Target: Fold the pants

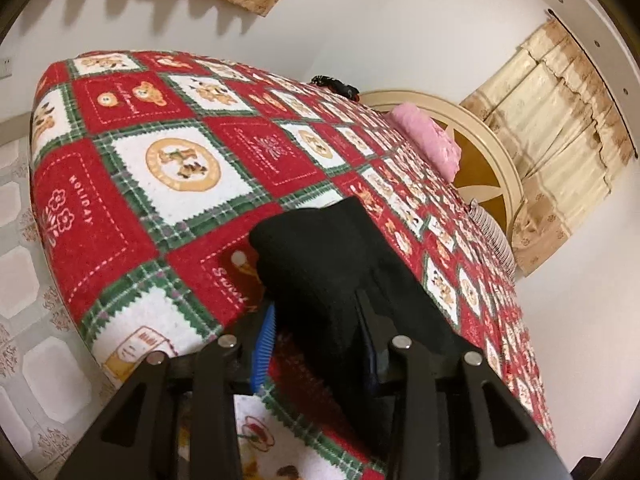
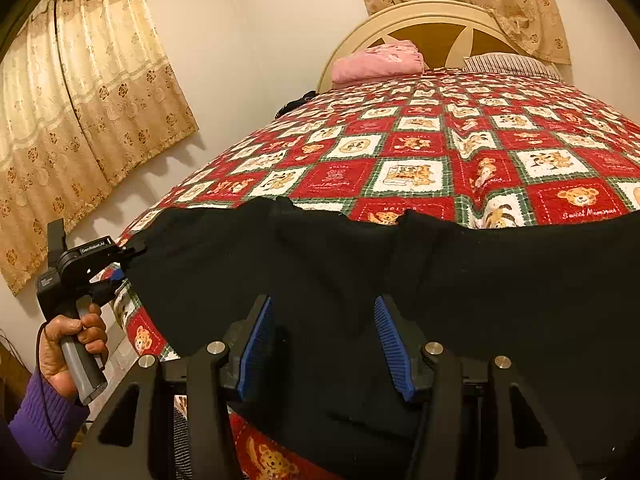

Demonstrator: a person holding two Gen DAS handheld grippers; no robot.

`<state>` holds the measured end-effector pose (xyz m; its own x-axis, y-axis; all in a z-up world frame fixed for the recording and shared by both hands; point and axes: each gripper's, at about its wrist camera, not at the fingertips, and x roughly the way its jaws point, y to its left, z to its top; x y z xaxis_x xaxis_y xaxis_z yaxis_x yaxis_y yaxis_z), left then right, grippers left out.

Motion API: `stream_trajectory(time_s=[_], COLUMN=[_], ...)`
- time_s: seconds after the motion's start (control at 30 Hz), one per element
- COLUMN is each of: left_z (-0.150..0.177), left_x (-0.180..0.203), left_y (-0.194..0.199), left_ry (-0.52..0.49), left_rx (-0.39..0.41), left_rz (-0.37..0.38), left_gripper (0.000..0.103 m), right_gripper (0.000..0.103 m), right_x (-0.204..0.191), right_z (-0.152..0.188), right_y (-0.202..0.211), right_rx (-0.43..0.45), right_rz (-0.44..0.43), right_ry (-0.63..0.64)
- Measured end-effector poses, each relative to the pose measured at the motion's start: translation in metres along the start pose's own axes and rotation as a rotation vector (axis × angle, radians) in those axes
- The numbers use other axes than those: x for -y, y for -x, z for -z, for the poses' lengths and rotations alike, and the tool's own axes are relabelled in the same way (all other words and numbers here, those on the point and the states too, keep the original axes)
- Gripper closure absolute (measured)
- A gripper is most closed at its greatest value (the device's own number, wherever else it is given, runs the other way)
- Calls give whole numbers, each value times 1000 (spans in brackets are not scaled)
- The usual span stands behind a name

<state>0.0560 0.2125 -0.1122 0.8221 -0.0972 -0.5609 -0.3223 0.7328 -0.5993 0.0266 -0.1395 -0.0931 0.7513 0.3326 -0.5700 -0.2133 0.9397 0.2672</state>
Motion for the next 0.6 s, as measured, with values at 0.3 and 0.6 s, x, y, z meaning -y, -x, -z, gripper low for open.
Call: stream_trajectory(time_s=[0.3, 0.6], left_z=[-5, -4], left_x=[9, 3], left_y=[-9, -11], left_ry=[39, 42], left_rx=[9, -3], left_rz=[-10, -21], left_gripper=[42, 81], right_gripper=[48, 48], right_x=[-1, -2], right_z=[0, 0], right_y=[0, 0], right_rx=[1, 3], right_rz=[4, 7], right_ry=[2, 6])
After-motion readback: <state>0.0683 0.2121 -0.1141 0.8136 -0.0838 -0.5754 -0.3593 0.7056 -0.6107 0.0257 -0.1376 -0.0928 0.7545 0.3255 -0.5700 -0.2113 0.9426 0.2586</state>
